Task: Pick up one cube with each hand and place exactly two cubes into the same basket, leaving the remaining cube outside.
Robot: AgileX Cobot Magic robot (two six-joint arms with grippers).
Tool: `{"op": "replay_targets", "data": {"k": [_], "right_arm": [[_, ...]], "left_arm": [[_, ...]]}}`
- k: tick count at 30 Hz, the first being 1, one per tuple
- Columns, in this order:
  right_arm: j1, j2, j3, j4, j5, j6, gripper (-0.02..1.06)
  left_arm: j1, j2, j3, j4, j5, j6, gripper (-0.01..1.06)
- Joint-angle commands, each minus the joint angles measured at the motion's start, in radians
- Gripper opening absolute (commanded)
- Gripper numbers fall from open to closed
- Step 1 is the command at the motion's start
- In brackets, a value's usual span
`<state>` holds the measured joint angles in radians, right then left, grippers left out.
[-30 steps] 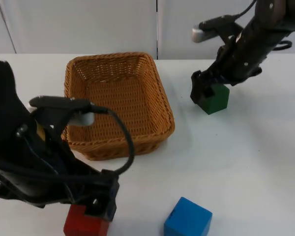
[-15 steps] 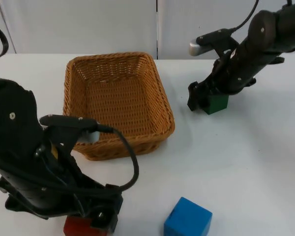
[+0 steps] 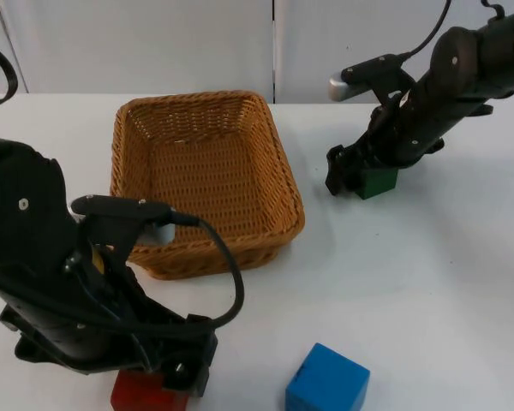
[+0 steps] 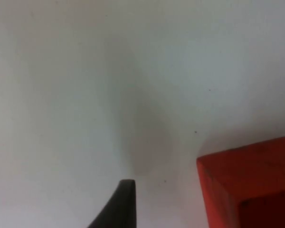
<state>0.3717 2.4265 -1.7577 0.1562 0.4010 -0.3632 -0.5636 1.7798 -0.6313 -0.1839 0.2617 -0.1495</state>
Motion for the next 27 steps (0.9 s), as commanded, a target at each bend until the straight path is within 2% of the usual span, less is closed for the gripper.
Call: {"op": "replay_targets", "data": {"k": [1,16,20,22,24,25,27], "right_arm": [[-0.004,-0.006,-0.005,0.004,-0.008,-0.008,1.05],[-0.002,-0.006,-0.005,0.006,-0.015,-0.008,1.05],[-0.002,-0.006,-0.005,0.004,-0.015,-0.008,1.01],[-0.002,-0.006,-0.005,0.004,-0.017,-0.008,0.89],[-0.002,-0.013,-0.005,0.002,-0.017,-0.008,0.63],[-0.002,-0.013,-0.005,0.002,-0.017,-0.008,0.63],[-0.002,-0.022,-0.005,0.002,-0.008,-0.004,0.39]], "left_arm": [[-0.006,-0.001,-0.002,0.000,-0.012,-0.007,0.99],[-0.006,0.067,-0.002,0.023,-0.009,-0.007,0.99],[-0.006,0.071,-0.002,0.031,-0.007,-0.007,0.99],[-0.006,0.071,-0.002,0.031,-0.007,-0.010,0.95],[-0.006,0.071,-0.002,0.011,-0.003,-0.017,0.76],[-0.006,0.071,-0.002,0.011,-0.003,-0.017,0.76],[-0.006,0.071,-0.002,0.000,-0.003,-0.017,0.46]]}}
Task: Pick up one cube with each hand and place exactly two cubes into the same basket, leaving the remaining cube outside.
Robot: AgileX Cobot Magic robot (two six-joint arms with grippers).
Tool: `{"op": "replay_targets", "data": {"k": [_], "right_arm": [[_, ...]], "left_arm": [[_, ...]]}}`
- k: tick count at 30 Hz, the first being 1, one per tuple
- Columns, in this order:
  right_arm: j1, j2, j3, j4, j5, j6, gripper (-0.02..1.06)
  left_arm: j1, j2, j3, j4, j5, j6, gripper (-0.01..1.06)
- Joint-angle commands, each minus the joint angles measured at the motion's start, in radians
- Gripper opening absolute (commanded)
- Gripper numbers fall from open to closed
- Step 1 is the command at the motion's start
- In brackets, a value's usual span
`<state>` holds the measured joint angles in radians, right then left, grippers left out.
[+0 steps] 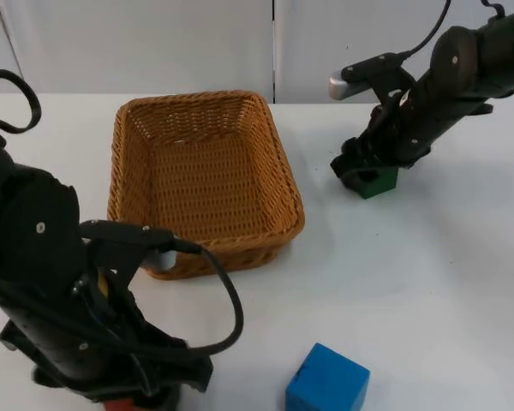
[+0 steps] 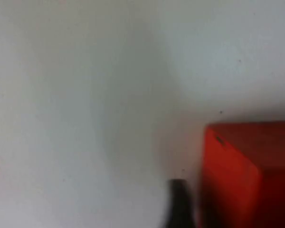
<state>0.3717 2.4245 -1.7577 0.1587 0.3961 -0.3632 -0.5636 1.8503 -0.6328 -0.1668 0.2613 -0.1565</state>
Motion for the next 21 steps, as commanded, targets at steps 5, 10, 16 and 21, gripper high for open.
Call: {"op": "replay_targets", "data": {"k": [5,10,16,21], "right_arm": [[-0.002,-0.070,-0.005,0.000,0.041,-0.004,0.00],[-0.002,-0.152,-0.005,-0.010,0.077,-0.004,0.00],[-0.002,-0.265,-0.005,-0.026,0.110,-0.004,0.00],[-0.002,-0.339,-0.005,-0.026,0.119,-0.004,0.00]], "left_arm": [[-0.006,-0.028,-0.001,-0.004,0.015,-0.004,0.01],[-0.006,-0.089,-0.001,0.012,0.046,-0.004,0.00],[-0.006,-0.226,-0.001,0.026,0.094,-0.004,0.00],[-0.006,-0.370,-0.001,0.026,0.104,-0.004,0.00]]}}
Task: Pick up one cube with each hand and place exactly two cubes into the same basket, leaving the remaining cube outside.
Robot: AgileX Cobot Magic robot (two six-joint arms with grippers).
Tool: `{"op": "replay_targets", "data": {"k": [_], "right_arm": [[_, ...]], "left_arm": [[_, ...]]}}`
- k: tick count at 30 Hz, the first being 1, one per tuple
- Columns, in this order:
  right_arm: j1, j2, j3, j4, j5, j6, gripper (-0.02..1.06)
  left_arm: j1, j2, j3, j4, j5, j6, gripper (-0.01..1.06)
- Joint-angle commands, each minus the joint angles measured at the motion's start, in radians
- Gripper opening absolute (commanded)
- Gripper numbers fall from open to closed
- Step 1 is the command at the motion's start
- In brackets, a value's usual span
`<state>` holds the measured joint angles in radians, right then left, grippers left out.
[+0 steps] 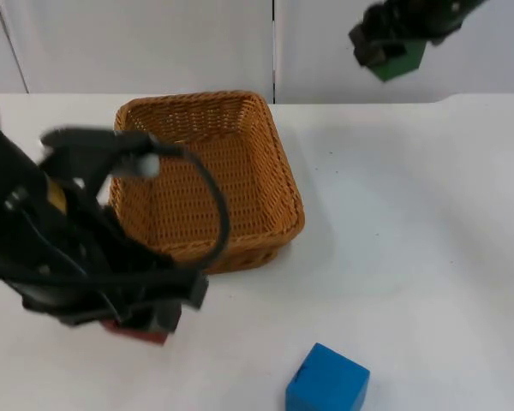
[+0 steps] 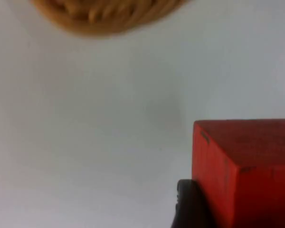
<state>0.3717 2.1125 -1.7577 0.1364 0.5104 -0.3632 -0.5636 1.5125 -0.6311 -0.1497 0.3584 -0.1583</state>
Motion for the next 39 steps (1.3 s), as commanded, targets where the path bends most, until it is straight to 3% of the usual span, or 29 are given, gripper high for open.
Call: {"op": "replay_targets", "data": {"k": [1,14,27,35,39], "right_arm": [[-0.002,-0.038,-0.005,-0.004,0.007,-0.004,0.00],[-0.002,-0.051,-0.005,-0.004,0.022,-0.004,0.00],[0.014,-0.051,-0.005,-0.001,0.025,-0.011,0.00],[0.083,-0.004,-0.029,-0.001,0.002,-0.052,0.00],[0.119,0.066,-0.133,0.004,0.042,-0.041,0.00]], "left_arm": [[-0.006,-0.059,-0.002,0.010,0.005,-0.002,0.00],[-0.006,-0.130,-0.002,0.071,-0.009,-0.002,0.00],[-0.006,-0.110,-0.006,0.110,-0.086,-0.002,0.00],[-0.006,-0.019,-0.097,0.192,-0.105,-0.002,0.00],[-0.006,0.061,-0.163,0.240,-0.140,-0.002,0.00]]}}
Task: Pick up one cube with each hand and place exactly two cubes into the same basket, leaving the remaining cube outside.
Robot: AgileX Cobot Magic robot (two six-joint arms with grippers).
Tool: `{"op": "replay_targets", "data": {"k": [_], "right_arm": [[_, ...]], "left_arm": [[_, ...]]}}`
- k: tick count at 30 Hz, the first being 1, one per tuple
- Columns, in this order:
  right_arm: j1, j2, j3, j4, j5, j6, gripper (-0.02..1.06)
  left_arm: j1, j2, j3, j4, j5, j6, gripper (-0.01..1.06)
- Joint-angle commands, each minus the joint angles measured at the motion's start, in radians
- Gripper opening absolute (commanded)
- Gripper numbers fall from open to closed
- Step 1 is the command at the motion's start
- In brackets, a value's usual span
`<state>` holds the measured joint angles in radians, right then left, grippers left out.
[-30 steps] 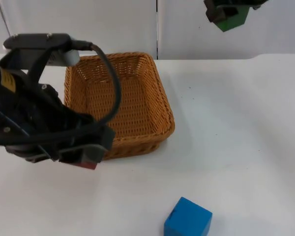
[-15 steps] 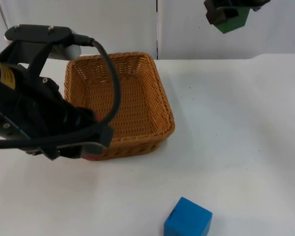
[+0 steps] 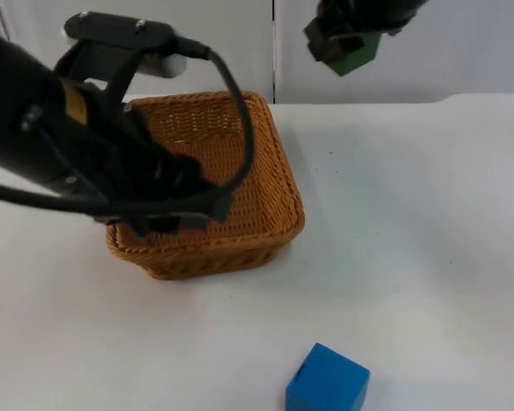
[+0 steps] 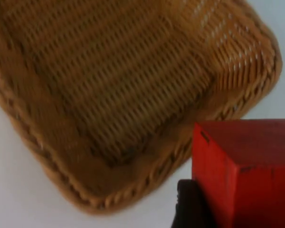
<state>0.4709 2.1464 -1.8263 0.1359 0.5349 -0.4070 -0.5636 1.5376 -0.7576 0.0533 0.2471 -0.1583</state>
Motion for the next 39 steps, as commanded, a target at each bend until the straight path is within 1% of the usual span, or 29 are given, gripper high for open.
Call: {"op": "replay_targets", "data": {"k": [1,5,6,9,11,13,16,17,19,21,22,24,27,31,39], "right_arm": [[0.020,0.032,-0.065,0.004,0.017,0.003,0.00],[0.043,0.123,-0.211,0.013,0.061,0.036,0.00],[0.043,0.123,-0.211,0.013,0.061,0.036,0.00],[0.053,0.198,-0.322,0.068,0.095,0.040,0.00],[0.054,0.255,-0.407,0.122,0.124,0.040,0.00],[0.054,0.267,-0.417,0.135,0.126,0.040,0.00],[0.054,0.336,-0.497,0.227,0.125,0.031,0.00],[0.054,0.336,-0.497,0.227,0.125,0.031,0.00],[0.062,0.372,-0.528,0.271,0.118,0.013,0.00],[0.070,0.398,-0.540,0.277,0.097,0.003,0.00],[0.070,0.398,-0.540,0.277,0.097,0.003,0.00],[0.077,0.421,-0.540,0.297,0.072,-0.011,0.00],[0.100,0.448,-0.540,0.295,0.036,-0.032,0.00],[0.113,0.476,-0.540,0.293,0.011,-0.054,0.00],[0.120,0.502,-0.534,0.293,-0.030,-0.054,0.00]], "left_arm": [[-0.006,0.036,-0.037,0.037,-0.028,-0.002,0.00],[-0.006,0.131,-0.108,0.105,-0.055,-0.002,0.00],[-0.006,0.131,-0.108,0.105,-0.055,-0.002,0.00],[0.009,0.205,-0.161,0.154,-0.067,-0.004,0.00],[0.037,0.246,-0.186,0.163,-0.081,-0.004,0.00],[0.051,0.264,-0.195,0.163,-0.089,-0.004,0.00],[0.097,0.309,-0.204,0.163,-0.136,-0.004,0.00],[0.097,0.309,-0.204,0.163,-0.136,-0.004,0.00],[0.111,0.325,-0.204,0.172,-0.164,-0.004,0.00],[0.113,0.338,-0.204,0.176,-0.195,0.004,0.00],[0.113,0.338,-0.204,0.176,-0.195,0.004,0.00],[0.113,0.347,-0.204,0.195,-0.225,0.004,0.00],[0.113,0.367,-0.204,0.216,-0.255,0.004,0.00],[0.113,0.394,-0.204,0.232,-0.266,0.004,0.00],[0.113,0.460,-0.204,0.253,-0.298,0.004,0.00]]}}
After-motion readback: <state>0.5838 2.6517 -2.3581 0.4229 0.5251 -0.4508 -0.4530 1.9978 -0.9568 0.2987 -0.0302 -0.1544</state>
